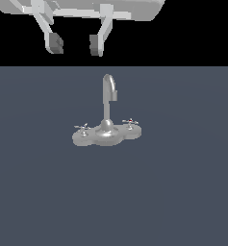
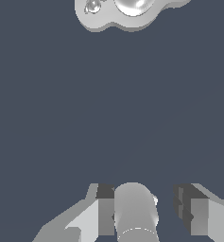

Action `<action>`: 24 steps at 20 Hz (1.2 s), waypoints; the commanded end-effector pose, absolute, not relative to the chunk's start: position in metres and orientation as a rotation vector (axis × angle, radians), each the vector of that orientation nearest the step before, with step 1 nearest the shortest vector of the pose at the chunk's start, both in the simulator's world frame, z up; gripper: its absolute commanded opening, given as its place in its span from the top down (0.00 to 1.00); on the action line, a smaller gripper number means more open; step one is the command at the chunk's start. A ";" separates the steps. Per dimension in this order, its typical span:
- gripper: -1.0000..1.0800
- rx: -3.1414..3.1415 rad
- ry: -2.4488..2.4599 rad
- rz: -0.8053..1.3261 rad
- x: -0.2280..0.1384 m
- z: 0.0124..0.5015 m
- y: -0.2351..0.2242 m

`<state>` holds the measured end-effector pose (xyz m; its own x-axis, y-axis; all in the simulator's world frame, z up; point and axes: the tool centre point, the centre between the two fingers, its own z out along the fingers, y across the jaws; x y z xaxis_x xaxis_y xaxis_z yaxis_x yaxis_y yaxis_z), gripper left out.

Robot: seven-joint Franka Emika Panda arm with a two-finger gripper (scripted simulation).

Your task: Turn on the faucet by rotating a designated handle.

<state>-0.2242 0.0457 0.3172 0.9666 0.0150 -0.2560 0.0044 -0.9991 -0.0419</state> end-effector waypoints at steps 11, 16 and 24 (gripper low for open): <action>0.78 -2.963 0.242 0.274 -0.112 0.205 0.100; 0.87 -2.943 0.426 0.171 -0.061 0.157 0.117; 0.66 -3.030 0.458 -0.045 0.009 0.092 0.101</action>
<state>0.0004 0.1162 0.1061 0.9464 -0.3231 -0.0038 -0.3220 -0.9421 -0.0937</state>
